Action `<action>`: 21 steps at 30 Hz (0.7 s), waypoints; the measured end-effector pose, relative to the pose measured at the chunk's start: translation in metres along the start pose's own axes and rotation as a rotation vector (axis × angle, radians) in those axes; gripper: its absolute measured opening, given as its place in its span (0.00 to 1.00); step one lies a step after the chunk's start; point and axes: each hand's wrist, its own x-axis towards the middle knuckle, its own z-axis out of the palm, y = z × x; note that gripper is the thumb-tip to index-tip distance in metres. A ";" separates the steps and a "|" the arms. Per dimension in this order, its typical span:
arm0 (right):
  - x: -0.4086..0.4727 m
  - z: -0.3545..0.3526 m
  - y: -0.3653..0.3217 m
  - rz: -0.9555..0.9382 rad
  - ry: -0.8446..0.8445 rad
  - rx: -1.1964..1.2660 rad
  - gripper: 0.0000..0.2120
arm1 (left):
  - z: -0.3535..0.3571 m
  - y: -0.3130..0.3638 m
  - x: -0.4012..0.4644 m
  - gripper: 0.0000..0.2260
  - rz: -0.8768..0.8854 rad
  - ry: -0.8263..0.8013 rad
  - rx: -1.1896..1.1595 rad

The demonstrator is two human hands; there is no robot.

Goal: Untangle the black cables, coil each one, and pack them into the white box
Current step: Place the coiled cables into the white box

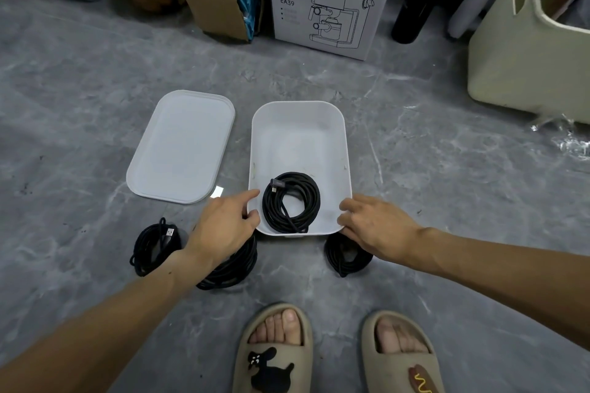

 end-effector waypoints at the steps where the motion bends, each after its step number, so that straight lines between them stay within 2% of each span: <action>1: 0.000 0.000 -0.001 -0.005 0.001 -0.008 0.15 | -0.001 -0.001 0.000 0.21 0.001 -0.012 -0.008; 4: 0.003 -0.003 -0.005 0.019 -0.062 -0.088 0.16 | -0.003 -0.006 -0.004 0.21 0.023 -0.029 -0.059; 6: 0.005 -0.007 -0.009 0.036 -0.083 -0.153 0.19 | -0.004 -0.012 -0.011 0.20 0.092 0.060 -0.116; 10: 0.004 -0.006 -0.014 0.080 -0.010 -0.213 0.33 | 0.003 -0.034 -0.025 0.28 0.092 0.158 -0.069; 12: 0.005 -0.003 -0.014 0.104 0.054 -0.206 0.37 | 0.009 -0.044 -0.029 0.36 0.062 0.132 0.000; 15: 0.008 -0.002 -0.015 0.152 0.163 -0.182 0.36 | 0.018 -0.052 -0.031 0.47 0.013 0.024 0.104; 21: 0.017 0.005 -0.007 0.167 0.295 -0.151 0.32 | 0.030 -0.064 -0.026 0.55 0.025 -0.110 0.308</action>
